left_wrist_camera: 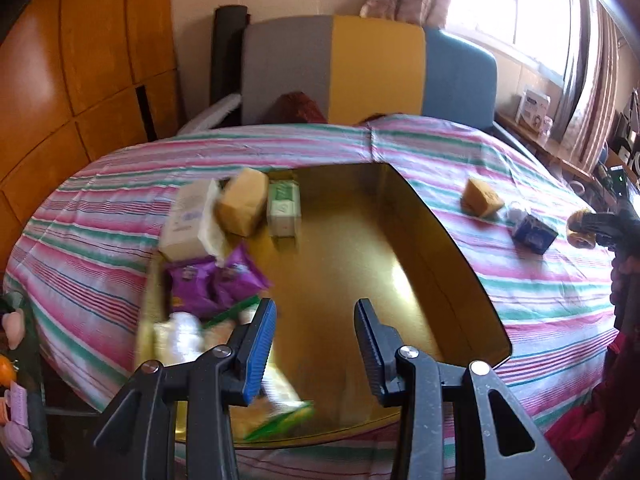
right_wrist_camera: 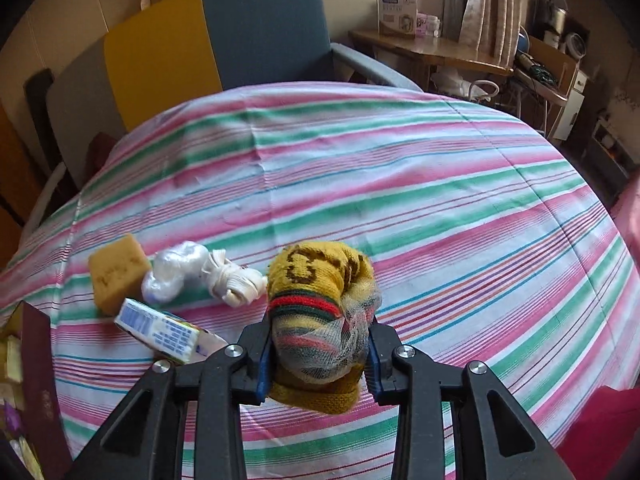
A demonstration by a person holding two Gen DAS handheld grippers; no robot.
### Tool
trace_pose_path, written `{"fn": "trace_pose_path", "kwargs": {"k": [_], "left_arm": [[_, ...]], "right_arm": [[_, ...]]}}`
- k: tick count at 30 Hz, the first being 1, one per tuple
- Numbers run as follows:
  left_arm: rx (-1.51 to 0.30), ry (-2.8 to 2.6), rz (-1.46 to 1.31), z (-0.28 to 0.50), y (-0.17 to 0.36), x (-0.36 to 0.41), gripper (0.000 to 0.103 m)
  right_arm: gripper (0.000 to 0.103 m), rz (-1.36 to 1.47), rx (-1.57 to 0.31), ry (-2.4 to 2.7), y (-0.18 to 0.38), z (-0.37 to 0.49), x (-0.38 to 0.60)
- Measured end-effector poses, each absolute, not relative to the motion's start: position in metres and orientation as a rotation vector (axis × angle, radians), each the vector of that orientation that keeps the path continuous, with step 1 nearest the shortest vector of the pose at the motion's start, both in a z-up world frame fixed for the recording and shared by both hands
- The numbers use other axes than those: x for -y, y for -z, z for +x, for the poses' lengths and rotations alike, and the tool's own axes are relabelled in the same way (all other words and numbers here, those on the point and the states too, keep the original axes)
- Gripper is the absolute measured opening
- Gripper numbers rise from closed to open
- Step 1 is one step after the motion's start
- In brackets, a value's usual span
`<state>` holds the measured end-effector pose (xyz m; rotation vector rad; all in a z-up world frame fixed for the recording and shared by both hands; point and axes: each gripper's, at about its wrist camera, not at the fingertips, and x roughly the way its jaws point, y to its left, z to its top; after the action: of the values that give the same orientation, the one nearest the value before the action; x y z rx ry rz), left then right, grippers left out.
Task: Organize objects
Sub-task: 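Carry the yellow sock bundle over the tray with the right tool, then open the right tool to drop the sock bundle into the tray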
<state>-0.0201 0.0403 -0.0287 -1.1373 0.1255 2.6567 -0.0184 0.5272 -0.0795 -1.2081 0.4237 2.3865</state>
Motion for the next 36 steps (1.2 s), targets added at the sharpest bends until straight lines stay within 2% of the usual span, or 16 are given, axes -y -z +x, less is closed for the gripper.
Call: {"fn": "trace_pose_path", "kwargs": {"k": [7,12,20,28,31,34,35,36], "left_arm": [[-0.030,-2.832,-1.165,-0.026,0.018,0.030,0.040],[0.025,-2.859,-1.202,-0.032,0.024,0.048,0.040],[0.051,-2.801,-1.223,-0.032,0.037,0.043,0.040],[0.083,-2.770,-1.270,-0.037,0.049,0.048,0.040],[0.099,-2.762,-1.290,-0.039,0.053,0.050,0.040],[0.108,-2.767,-1.299,-0.041,0.054,0.052,0.040],[0.110,-2.767,-1.301,-0.041,0.054,0.053,0.040],[0.113,-2.770,-1.301,-0.041,0.054,0.053,0.040]], "right_arm": [[0.036,-1.128,-0.444,-2.488,0.063,-0.012,-0.514],[0.036,-1.162,-0.323,-2.706,0.036,-0.012,-0.449],[0.036,-1.420,-0.165,-3.024,0.028,-0.030,-0.280],[0.037,-1.790,0.031,-3.058,0.078,-0.067,-0.136],[0.044,-1.869,0.040,-3.029,0.097,-0.082,-0.109],[0.051,-1.870,-0.030,-3.049,0.106,-0.090,-0.093],[0.063,-1.870,-0.058,-3.055,0.108,-0.091,-0.089],[0.070,-1.869,-0.072,-3.057,0.109,-0.092,-0.089]]}}
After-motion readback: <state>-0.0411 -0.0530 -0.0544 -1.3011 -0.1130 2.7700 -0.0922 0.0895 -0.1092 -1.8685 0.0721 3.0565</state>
